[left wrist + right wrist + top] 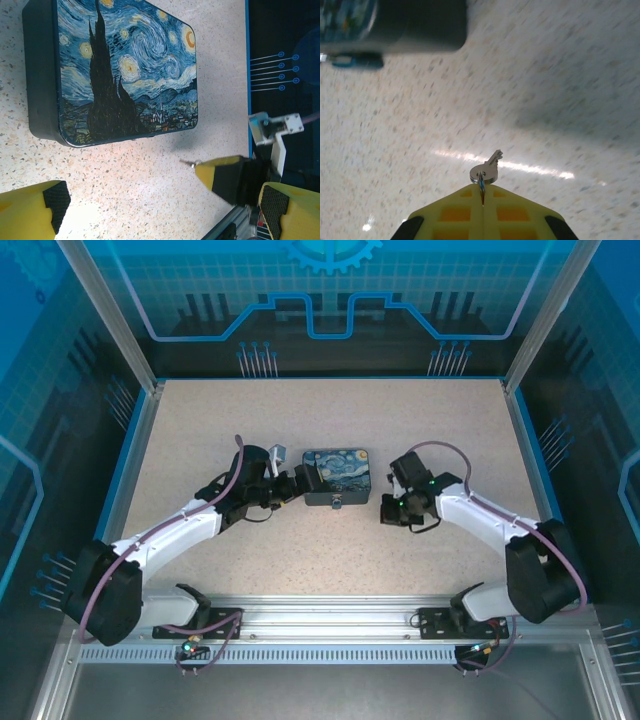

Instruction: Unlock the padlock with the key

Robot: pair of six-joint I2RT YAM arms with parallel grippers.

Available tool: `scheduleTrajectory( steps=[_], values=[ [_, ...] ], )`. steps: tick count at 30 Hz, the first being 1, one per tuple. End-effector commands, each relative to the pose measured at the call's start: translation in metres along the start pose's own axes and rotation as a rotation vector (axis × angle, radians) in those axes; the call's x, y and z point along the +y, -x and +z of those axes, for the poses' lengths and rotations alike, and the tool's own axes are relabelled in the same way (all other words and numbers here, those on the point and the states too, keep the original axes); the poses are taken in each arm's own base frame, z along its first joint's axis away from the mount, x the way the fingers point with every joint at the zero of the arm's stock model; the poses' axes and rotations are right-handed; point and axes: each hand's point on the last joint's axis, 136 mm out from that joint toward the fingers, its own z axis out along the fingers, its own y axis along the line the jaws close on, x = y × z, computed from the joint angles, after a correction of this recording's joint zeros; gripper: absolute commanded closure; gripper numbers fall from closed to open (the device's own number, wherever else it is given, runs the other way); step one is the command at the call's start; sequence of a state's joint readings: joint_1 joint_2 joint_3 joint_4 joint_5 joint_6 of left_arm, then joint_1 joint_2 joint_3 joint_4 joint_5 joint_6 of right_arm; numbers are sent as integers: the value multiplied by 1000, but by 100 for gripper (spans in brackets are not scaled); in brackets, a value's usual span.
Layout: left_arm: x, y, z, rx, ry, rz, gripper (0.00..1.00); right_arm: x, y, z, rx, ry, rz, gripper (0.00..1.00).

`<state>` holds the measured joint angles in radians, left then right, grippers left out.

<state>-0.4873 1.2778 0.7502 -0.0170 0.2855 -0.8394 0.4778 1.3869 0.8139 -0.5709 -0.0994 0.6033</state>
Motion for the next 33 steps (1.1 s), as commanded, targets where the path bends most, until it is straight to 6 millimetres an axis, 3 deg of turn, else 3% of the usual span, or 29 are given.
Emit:
scheduleTrajectory(
  steps=[1, 3, 5, 15, 24, 33],
  values=[
    [-12, -2, -6, 4, -43, 13, 1, 3, -26, 10, 60, -2, 11, 94],
    [-12, -3, -5, 6, -42, 12, 1, -7, -30, 15, 68, -60, 1, 47],
    [-12, -3, -5, 11, -43, 13, 1, -13, -30, 15, 51, -87, -2, 36],
    [-9, -4, -4, 9, -37, 9, 1, -7, -27, 15, 31, -115, -15, 38],
    [-8, -4, -4, 7, -32, 11, 1, 3, -34, 24, 66, -251, -202, 45],
    [-7, -4, -6, 4, -29, 12, 1, 8, -40, 37, 107, -287, -255, 56]
  ],
)
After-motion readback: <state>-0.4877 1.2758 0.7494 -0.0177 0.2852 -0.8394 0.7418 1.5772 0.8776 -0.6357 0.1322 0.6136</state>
